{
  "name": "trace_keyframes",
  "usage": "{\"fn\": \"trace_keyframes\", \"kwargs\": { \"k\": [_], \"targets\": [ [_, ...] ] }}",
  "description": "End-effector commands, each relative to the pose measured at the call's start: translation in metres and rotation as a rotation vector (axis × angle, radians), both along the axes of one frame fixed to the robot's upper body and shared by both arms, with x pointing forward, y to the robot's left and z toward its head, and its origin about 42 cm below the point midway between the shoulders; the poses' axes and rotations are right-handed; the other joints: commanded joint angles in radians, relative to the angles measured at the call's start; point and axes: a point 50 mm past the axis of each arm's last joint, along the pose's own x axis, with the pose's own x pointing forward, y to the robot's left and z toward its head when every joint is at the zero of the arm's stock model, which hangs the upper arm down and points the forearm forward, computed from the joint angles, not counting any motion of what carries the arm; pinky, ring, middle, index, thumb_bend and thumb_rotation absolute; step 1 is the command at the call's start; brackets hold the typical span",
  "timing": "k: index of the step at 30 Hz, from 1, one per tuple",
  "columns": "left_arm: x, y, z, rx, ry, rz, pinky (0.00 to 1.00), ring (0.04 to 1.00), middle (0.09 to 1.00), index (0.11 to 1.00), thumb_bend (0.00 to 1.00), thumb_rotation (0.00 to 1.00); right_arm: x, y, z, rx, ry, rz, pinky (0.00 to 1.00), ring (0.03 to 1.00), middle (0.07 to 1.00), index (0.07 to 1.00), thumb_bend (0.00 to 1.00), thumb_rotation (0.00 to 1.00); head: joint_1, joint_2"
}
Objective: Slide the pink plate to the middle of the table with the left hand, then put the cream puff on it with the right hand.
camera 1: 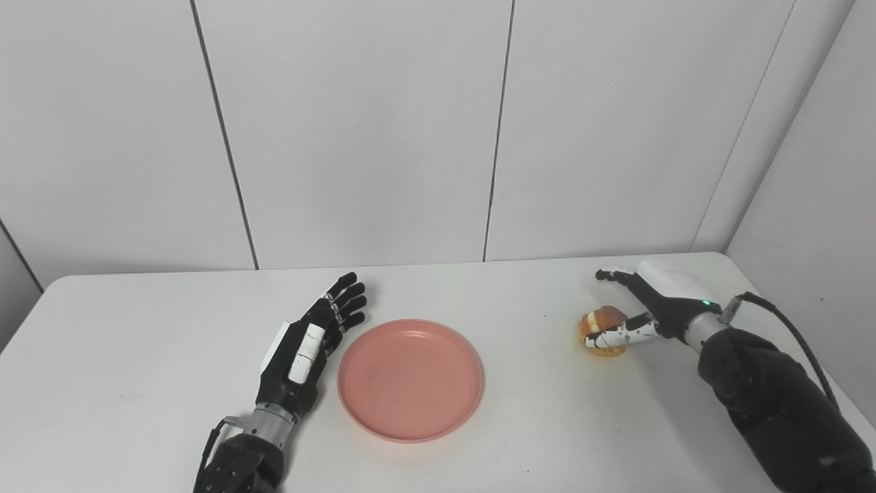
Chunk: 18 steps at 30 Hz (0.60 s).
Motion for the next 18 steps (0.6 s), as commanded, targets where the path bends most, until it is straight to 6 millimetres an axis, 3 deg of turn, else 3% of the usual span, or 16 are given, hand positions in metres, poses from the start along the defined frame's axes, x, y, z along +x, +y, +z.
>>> {"fn": "trace_keyframes", "kwargs": {
  "k": [1,18],
  "targets": [
    [-0.008,-0.003,-0.012,-0.017,0.022,0.004,0.89,0.902,0.900,0.865,0.92,0.85,0.010,-0.002,0.027,-0.002,-0.078,-0.008,0.77,0.870,0.877,0.848,1.00,0.49,0.001,0.001],
    [-0.010,-0.004,-0.012,-0.019,0.028,0.006,0.90,0.898,0.902,0.871,0.90,0.86,0.009,-0.003,0.006,0.057,-0.057,-0.008,0.78,0.852,0.863,0.834,1.00,0.43,0.014,0.008]
  ]
}}
